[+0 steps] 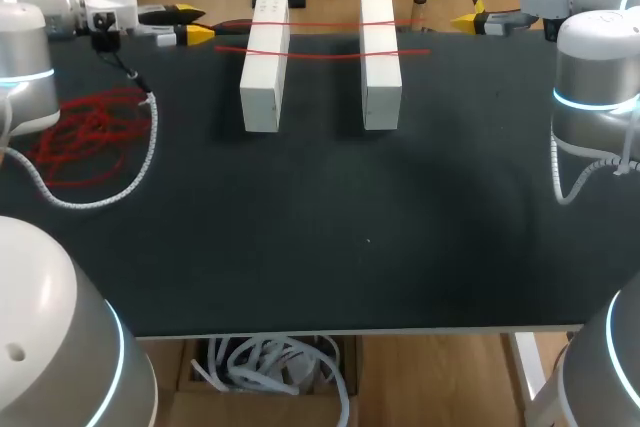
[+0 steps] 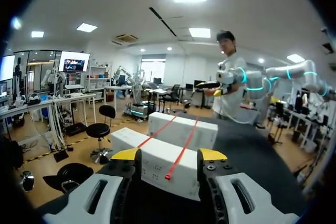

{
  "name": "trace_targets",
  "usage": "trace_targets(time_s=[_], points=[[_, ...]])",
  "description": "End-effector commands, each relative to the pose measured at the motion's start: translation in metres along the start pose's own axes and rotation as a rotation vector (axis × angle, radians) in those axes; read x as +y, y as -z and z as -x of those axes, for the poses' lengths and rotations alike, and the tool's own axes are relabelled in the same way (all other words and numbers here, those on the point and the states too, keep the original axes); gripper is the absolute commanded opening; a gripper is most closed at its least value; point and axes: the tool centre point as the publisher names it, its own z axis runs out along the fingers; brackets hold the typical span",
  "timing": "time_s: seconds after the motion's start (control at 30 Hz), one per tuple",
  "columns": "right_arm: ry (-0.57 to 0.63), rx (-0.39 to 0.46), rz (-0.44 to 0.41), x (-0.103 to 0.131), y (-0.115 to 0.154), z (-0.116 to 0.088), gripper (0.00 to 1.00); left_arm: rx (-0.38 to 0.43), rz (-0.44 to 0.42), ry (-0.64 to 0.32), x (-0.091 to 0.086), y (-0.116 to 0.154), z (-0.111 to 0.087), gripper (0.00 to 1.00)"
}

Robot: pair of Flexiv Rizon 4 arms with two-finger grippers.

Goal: Grab the tape and strap the tape.

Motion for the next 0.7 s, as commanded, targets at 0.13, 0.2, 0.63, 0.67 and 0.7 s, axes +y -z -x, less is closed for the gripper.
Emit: trace_targets(time_s=[0.13, 0.2, 0.63, 0.67, 0.7], points=[[0.000, 0.000, -0.001, 0.000, 0.000, 0.000, 1.00, 0.054, -0.008, -0.005, 0.006, -0.007, 0.007, 0.37], [0.000, 0.000, -0.001, 0.000, 0.000, 0.000, 1.00, 0.072, -0.005, -0.008, 0.008, -0.009, 0.007, 0.38], [0.000, 0.000, -0.001, 0.000, 0.000, 0.000, 1.00, 0.102, 0.018, -0.018, 0.032, -0.014, 0.005, 0.31], [0.000, 0.000, -0.001, 0.000, 0.000, 0.000, 1.00, 0.102, 0.021, -0.017, 0.034, -0.014, 0.005, 0.31], [0.000, 0.000, -0.001, 0.000, 0.000, 0.000, 1.00, 0.100, 0.029, -0.021, 0.036, -0.013, 0.005, 0.34]])
